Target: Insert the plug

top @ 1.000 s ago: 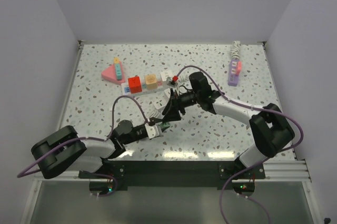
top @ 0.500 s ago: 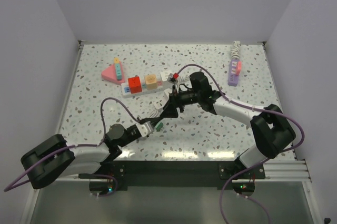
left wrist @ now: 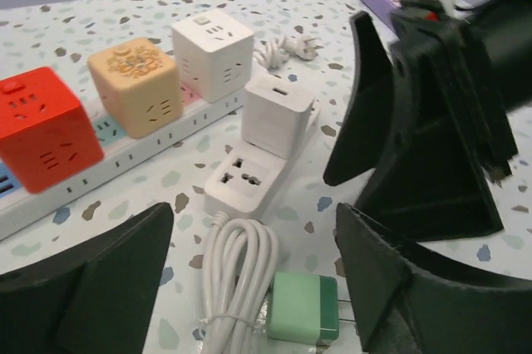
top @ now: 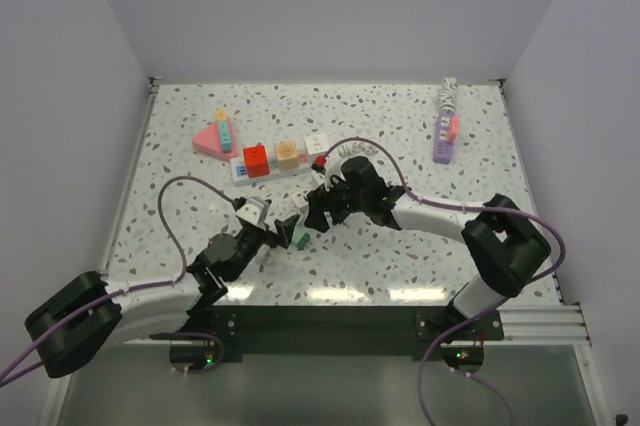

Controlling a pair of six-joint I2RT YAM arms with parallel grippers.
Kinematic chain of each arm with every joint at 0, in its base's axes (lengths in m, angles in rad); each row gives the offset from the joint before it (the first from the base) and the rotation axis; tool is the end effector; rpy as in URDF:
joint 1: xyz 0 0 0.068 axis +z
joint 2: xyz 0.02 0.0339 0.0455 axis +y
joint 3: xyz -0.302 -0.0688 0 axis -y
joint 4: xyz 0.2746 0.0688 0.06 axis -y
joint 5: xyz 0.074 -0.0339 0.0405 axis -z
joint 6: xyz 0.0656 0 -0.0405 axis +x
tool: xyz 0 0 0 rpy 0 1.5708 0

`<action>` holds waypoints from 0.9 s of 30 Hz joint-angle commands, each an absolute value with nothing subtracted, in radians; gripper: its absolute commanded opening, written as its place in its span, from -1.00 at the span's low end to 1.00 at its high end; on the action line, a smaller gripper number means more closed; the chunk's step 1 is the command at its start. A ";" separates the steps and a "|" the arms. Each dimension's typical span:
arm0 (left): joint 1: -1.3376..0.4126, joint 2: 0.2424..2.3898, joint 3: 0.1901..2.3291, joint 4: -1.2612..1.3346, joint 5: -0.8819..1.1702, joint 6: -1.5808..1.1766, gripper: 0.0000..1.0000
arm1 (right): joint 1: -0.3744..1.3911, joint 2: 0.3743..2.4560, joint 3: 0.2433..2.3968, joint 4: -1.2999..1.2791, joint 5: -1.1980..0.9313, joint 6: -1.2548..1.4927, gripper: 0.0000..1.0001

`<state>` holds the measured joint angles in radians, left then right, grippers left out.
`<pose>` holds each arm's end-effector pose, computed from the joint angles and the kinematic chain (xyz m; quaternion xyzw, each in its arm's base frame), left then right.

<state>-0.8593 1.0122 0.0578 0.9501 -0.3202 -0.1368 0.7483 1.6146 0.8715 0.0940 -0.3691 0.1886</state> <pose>0.1488 -0.1410 0.1796 0.1420 0.6942 -0.2335 0.6659 0.2651 0.2784 0.1919 -0.3216 0.8237 0.3440 0.3159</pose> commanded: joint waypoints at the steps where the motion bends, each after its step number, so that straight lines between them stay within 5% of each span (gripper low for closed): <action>1: -0.810 0.933 0.084 0.816 -0.442 -0.299 0.77 | 0.801 1.601 0.884 0.118 -0.265 0.114 0.48; 5: -0.743 0.829 0.063 0.714 -0.462 -0.399 0.99 | 0.828 1.635 0.887 0.126 -0.279 0.081 0.48; 18: -0.701 0.778 0.110 0.520 -0.517 -0.486 1.00 | 0.936 1.812 1.025 0.103 -0.175 0.034 0.46; 27: -0.700 0.758 0.109 0.514 -0.541 -0.462 1.00 | 0.959 1.835 1.054 0.009 -0.064 0.031 -0.39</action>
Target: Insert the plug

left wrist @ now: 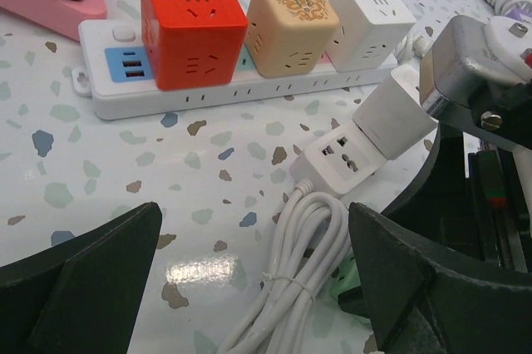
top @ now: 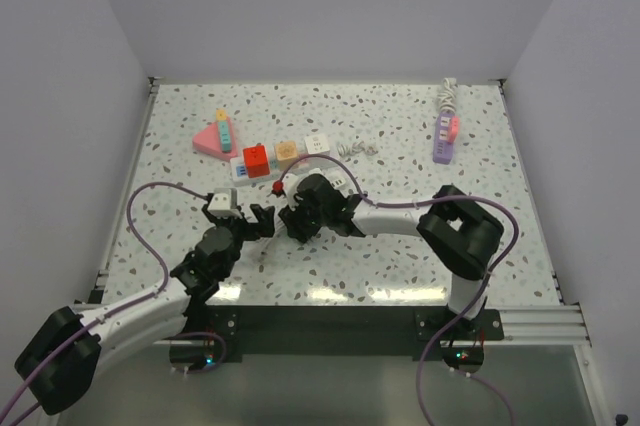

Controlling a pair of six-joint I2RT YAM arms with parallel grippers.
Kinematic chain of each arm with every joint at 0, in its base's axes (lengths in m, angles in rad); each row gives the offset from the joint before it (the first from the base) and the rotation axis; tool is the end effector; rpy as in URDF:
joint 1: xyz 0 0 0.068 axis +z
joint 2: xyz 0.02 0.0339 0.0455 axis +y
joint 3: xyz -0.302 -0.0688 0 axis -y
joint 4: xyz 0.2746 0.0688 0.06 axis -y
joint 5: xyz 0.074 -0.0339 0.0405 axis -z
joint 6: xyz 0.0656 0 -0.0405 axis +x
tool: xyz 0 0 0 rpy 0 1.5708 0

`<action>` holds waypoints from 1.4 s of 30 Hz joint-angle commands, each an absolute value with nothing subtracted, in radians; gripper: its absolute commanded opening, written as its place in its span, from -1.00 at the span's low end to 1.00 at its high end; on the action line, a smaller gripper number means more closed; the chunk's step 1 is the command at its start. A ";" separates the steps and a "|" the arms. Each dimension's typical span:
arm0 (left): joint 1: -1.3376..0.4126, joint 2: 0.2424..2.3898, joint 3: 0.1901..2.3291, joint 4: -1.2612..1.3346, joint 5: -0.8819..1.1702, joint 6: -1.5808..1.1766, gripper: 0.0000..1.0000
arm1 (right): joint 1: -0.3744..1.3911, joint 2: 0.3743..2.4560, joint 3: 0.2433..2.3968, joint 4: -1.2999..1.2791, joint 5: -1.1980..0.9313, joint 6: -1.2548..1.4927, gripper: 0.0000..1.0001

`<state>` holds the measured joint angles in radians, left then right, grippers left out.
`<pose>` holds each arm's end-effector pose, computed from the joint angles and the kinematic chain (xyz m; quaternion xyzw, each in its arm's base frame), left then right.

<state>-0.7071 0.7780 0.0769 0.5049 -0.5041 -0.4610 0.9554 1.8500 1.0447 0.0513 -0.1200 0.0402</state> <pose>0.1592 -0.0944 0.1686 -0.0652 0.7623 -0.1780 0.6189 0.2465 0.3623 0.1521 -0.4261 0.8113 0.2376 0.3220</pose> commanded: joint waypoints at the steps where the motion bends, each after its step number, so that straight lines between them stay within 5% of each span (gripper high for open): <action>1: -0.699 0.755 0.107 0.520 -0.545 -0.459 1.00 | 0.959 1.824 1.046 0.009 -0.061 0.035 -0.50; 2: -0.698 0.753 0.103 0.534 -0.545 -0.457 1.00 | 0.959 1.812 1.037 0.006 -0.057 0.041 -0.82; 4: -0.698 0.750 0.098 0.546 -0.525 -0.449 1.00 | 0.957 1.775 1.032 0.003 -0.042 0.063 -1.00; 22: -0.698 0.805 0.034 0.817 -0.074 -0.377 1.00 | 0.957 1.467 0.950 0.133 0.204 0.216 -1.00; 42: -0.698 1.236 0.072 1.370 0.020 -0.610 1.00 | 0.963 1.425 0.827 0.390 0.176 0.337 -1.00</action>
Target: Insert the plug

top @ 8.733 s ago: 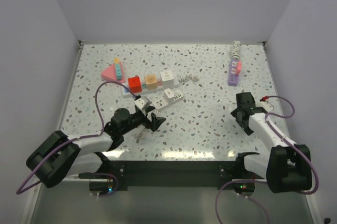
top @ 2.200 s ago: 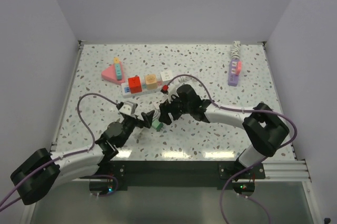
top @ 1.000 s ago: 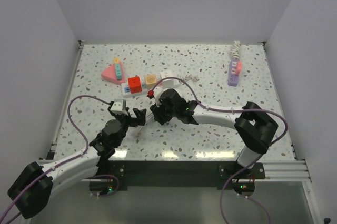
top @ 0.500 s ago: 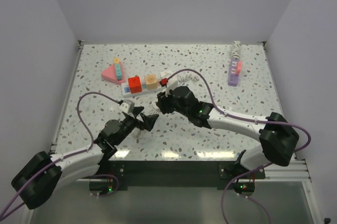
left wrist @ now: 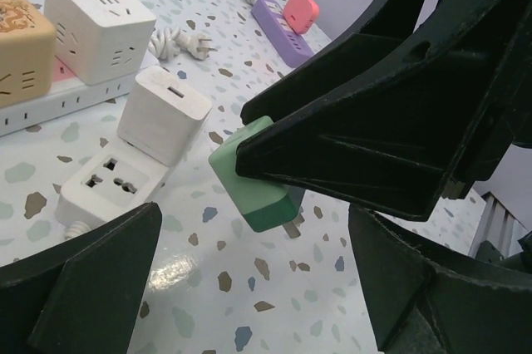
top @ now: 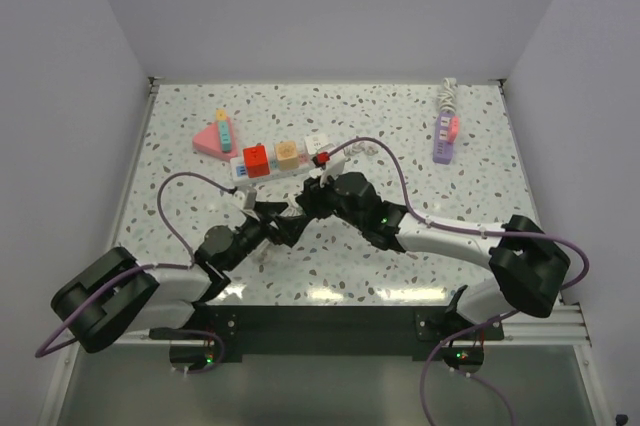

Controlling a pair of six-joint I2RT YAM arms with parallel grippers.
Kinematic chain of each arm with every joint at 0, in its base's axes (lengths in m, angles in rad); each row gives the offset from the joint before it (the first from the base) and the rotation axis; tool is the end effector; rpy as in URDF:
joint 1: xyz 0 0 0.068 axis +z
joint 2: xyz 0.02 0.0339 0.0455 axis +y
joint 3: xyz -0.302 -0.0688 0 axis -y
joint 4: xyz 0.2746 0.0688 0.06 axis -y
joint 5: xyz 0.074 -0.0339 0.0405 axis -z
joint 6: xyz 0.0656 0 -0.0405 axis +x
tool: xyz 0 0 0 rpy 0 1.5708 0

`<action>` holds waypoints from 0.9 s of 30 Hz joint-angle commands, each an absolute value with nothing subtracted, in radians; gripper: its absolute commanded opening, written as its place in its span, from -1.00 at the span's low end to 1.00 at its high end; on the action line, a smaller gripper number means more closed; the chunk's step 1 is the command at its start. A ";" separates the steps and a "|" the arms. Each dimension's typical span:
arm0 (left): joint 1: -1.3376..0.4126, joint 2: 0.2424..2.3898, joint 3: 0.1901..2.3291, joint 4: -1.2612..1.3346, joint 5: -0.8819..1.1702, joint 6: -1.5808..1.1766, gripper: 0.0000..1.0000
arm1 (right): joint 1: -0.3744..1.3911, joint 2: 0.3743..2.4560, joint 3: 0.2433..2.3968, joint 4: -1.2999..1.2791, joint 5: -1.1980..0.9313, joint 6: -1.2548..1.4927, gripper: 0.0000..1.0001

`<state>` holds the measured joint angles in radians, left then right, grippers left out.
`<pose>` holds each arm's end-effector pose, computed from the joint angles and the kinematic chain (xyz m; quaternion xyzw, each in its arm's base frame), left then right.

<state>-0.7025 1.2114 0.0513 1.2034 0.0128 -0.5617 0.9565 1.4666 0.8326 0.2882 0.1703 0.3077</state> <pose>0.1658 -0.1414 0.1744 0.0533 0.6896 -0.4303 0.5801 0.2257 0.3007 0.2525 -0.2135 0.7883 0.2823 0.5033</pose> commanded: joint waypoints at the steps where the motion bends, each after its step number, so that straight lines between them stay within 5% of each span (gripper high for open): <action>1: -0.699 1.247 0.081 1.367 0.032 -0.612 1.00 | 0.965 1.424 0.825 0.396 0.181 0.337 -1.00; 10: -0.699 1.384 0.114 1.497 0.045 -0.652 0.86 | 0.988 1.419 0.805 0.434 0.161 0.347 -1.00; 14: -0.699 1.410 0.123 1.546 0.037 -0.644 0.62 | 0.994 1.413 0.785 0.437 0.153 0.357 -1.00; 17: -0.699 1.425 0.124 1.586 0.044 -0.626 0.18 | 0.997 1.407 0.772 0.431 0.150 0.359 -1.00; 23: -0.699 1.462 0.112 1.673 0.087 -0.588 -0.36 | 0.997 1.397 0.756 0.413 0.152 0.357 -1.00; 27: -0.699 1.480 0.112 1.695 0.110 -0.543 -1.00 | 0.997 1.396 0.787 0.351 0.144 0.344 -1.00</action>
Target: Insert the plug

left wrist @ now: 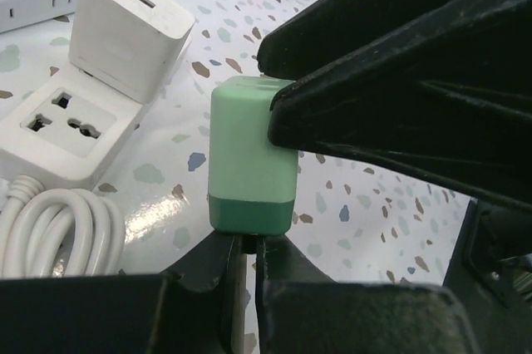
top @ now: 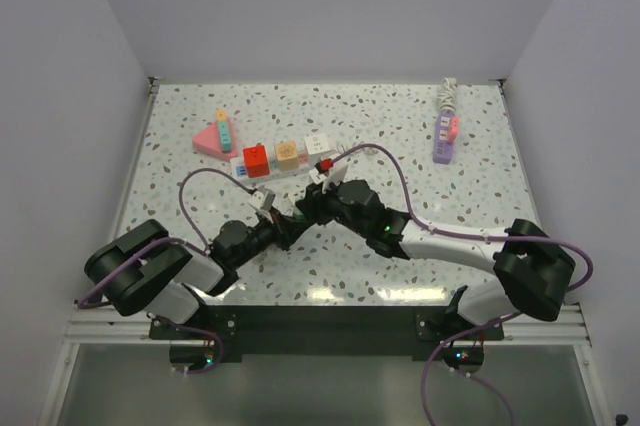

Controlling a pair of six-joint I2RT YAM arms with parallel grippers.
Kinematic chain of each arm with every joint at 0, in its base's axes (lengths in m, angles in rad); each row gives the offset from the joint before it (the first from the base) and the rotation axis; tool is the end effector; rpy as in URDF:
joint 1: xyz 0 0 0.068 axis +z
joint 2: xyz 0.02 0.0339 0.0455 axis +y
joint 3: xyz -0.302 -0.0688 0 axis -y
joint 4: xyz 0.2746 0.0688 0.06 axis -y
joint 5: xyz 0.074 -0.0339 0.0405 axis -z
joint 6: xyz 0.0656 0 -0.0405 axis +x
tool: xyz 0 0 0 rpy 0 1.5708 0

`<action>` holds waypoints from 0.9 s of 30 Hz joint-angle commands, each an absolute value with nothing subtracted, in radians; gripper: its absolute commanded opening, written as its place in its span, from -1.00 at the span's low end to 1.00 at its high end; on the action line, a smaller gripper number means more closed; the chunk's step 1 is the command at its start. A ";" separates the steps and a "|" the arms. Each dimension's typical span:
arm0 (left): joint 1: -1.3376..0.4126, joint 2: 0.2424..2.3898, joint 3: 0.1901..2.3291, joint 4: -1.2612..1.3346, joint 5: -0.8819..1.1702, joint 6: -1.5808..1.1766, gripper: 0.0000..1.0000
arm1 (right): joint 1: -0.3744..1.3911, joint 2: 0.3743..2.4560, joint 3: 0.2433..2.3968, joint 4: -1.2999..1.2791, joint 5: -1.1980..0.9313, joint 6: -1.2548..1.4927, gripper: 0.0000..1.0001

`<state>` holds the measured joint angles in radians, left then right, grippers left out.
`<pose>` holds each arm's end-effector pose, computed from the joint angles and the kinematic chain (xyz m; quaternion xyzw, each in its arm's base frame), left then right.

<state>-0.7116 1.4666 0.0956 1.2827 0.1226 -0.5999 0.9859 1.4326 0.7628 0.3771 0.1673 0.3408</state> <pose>0.1769 -0.1631 0.1444 0.0824 0.7328 -0.4468 0.5066 0.2099 0.2972 0.2492 -0.2063 0.7744 0.3131 0.5096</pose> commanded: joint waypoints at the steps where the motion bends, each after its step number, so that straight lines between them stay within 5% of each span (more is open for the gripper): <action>1: -0.699 1.483 0.112 1.694 0.117 -0.529 -1.00 | 0.997 1.391 0.793 0.316 0.144 0.342 -1.00; 10: -0.700 1.548 0.110 1.793 0.209 -0.396 -1.00 | 0.997 1.365 0.854 0.167 0.161 0.328 -0.92; 13: -0.701 1.555 0.089 1.844 0.210 -0.368 -1.00 | 0.994 1.344 0.851 0.147 0.181 0.342 -0.55; 16: -0.700 1.549 0.074 1.853 0.218 -0.301 -1.00 | 0.996 1.304 0.859 0.108 0.190 0.356 0.07; 19: -0.699 1.537 0.071 1.858 0.233 -0.233 -1.00 | 0.994 1.281 0.882 0.048 0.173 0.377 0.34; 27: -0.699 1.490 0.046 1.896 0.258 -0.152 -1.00 | 0.942 1.296 0.885 0.003 0.040 0.465 0.48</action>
<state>-0.7063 1.5272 0.0578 1.2736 0.2409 -0.2245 0.9665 1.3022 0.8581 0.0364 0.1097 0.4118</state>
